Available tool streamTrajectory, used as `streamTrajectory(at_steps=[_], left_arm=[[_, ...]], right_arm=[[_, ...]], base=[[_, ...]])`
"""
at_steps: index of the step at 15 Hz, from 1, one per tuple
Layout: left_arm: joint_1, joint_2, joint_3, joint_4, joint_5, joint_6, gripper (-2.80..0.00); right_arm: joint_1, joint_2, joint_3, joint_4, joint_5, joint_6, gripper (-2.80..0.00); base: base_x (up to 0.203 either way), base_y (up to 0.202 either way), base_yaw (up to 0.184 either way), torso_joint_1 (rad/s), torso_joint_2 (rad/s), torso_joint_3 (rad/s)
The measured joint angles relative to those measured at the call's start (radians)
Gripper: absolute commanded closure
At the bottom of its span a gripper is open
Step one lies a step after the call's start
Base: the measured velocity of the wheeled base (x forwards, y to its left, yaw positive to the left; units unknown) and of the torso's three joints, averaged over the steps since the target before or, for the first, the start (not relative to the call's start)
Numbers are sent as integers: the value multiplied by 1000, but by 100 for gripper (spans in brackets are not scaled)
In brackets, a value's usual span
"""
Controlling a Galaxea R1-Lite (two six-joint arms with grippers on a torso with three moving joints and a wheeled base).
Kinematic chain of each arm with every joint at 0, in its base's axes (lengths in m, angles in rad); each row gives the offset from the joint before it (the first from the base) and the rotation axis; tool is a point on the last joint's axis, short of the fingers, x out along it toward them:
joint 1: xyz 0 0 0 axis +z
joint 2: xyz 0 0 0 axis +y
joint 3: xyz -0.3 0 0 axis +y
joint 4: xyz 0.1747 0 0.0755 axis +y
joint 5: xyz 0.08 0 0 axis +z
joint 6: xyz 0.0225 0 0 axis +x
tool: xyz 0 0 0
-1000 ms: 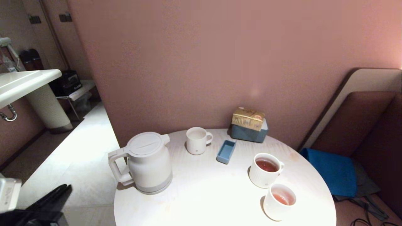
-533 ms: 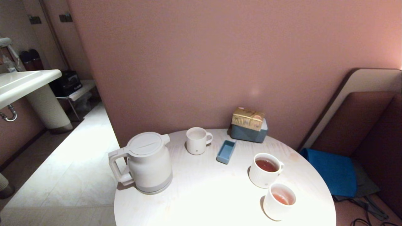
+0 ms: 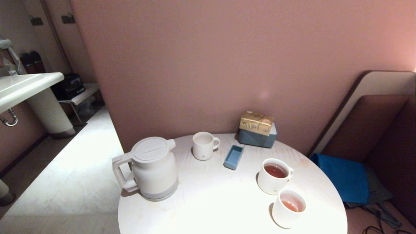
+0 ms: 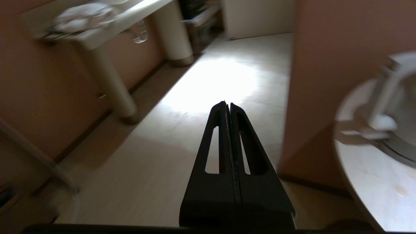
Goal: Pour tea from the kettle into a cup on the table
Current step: Pick up the cup
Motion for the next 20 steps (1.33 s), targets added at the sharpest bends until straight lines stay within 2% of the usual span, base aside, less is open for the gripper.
streamTrajectory(at_steps=[1, 3, 5, 6, 8, 9, 20], left_arm=[[-4, -45, 26, 17, -67, 14, 0], [-13, -130, 66, 87, -247, 36, 0], [-21, -185, 102, 141, -421, 13, 0], [-23, -198, 118, 142, -466, -6, 0], [-24, -215, 129, 140, -471, -98, 0], [-24, -219, 130, 140, -463, -117, 0], [-24, -224, 133, 140, -462, -123, 0]], right_arm=[[0, 0, 0, 0, 0, 0, 0], [0, 0, 0, 0, 0, 0, 0], [0, 0, 0, 0, 0, 0, 0], [-1, 0, 0, 0, 0, 0, 0], [0, 0, 0, 0, 0, 0, 0], [0, 0, 0, 0, 0, 0, 0], [0, 0, 0, -1, -4, 4, 0]], base=[[0, 0, 0, 0, 0, 0], [0, 0, 0, 0, 0, 0], [0, 0, 0, 0, 0, 0], [0, 0, 0, 0, 0, 0], [0, 0, 0, 0, 0, 0], [0, 0, 0, 0, 0, 0], [0, 0, 0, 0, 0, 0]])
